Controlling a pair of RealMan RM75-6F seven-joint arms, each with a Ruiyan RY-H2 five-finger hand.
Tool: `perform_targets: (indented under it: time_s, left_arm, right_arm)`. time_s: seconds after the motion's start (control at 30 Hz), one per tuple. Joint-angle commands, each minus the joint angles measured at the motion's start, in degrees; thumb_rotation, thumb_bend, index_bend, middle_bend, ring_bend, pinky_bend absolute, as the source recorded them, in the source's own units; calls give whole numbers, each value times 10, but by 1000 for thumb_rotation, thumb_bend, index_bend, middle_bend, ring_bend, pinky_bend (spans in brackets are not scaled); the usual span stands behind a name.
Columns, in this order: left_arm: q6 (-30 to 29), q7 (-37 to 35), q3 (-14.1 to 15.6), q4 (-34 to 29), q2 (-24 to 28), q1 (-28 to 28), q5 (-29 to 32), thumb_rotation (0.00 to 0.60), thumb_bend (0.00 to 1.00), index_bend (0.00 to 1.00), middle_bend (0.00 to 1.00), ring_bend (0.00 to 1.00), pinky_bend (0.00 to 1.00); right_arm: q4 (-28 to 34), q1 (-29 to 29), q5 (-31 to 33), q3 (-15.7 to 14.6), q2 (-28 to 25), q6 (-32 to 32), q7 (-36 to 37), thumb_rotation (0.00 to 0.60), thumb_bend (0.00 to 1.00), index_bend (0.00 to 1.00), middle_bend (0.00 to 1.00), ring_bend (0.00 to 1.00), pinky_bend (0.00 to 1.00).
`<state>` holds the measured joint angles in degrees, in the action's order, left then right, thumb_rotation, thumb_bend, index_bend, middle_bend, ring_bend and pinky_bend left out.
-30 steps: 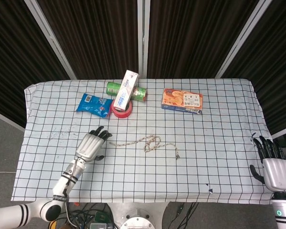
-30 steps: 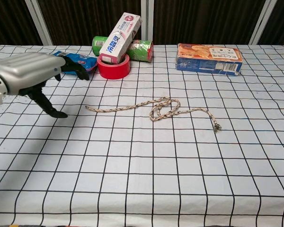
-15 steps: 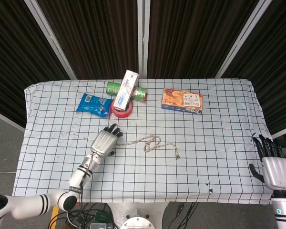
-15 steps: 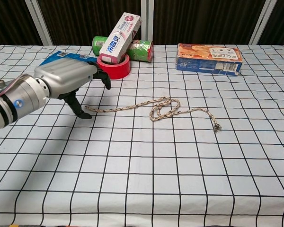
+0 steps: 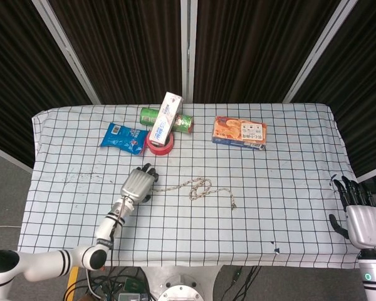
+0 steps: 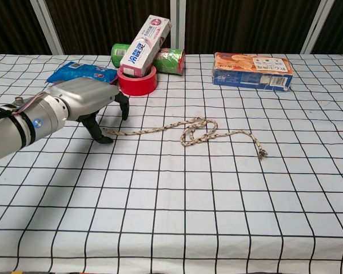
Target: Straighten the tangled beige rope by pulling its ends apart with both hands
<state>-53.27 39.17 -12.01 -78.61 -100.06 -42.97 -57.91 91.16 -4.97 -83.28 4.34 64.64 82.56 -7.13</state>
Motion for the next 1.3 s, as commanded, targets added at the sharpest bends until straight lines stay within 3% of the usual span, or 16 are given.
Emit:
perform_targets:
  time_s: [0.03,0.3,1.3]
  left_arm:
    - [4,-12,-1,11,-8,-7,5,600,213,403,254,142,399]
    - [4,-26,3,27,-16,-18,10,600,281,430,262,142,406]
    - [-9,-24,30,41,-28,-34,29,600,352,517,285,142,409]
  right_arm:
    - [2,-2,1,-1,1,-5,-3,600,290,0,0,0,0]
    - [3,-6,6,-1,4,-11,-9,600,290,0,0,0,0]
    - [-5,-6,16,1,6,-12,0,600,290,0,0,0,0]
